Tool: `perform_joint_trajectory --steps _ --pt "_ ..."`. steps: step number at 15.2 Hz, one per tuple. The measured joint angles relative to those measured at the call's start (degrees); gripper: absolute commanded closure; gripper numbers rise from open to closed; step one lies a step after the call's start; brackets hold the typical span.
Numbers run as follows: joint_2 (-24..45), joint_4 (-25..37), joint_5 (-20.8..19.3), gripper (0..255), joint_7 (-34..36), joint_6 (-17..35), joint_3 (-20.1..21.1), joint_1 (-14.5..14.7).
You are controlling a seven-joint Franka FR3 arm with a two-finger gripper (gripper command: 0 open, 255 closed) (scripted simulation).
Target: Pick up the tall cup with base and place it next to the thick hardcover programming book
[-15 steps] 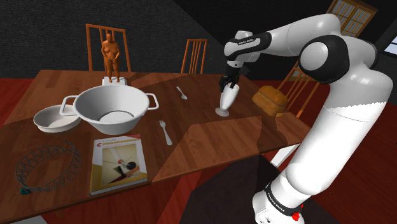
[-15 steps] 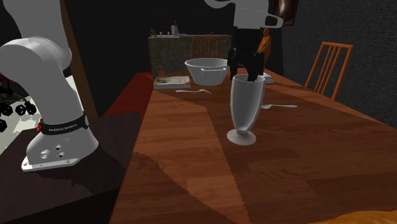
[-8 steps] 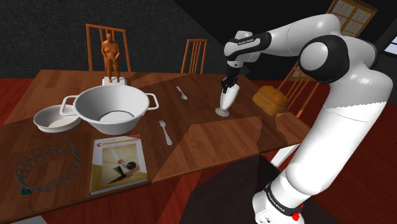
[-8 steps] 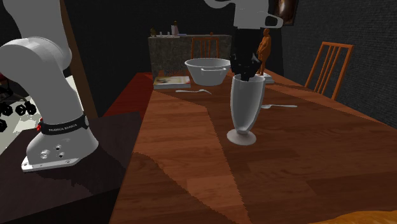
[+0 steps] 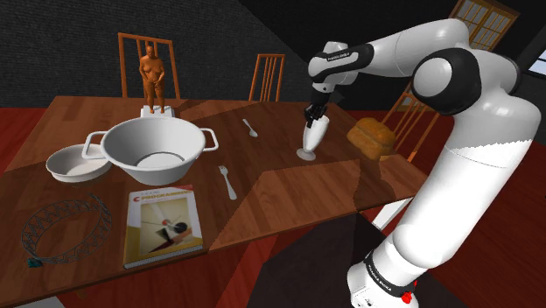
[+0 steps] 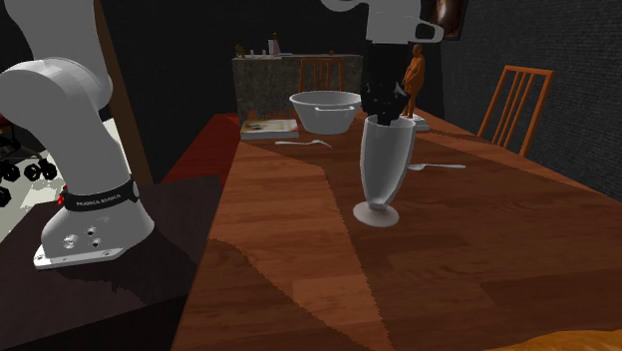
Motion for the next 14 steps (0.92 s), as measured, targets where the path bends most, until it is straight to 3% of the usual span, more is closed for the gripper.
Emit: perform_joint_trajectory --steps 14 --pt "-2.49 7.21 -0.83 255 0.47 -9.60 -0.16 0.15"
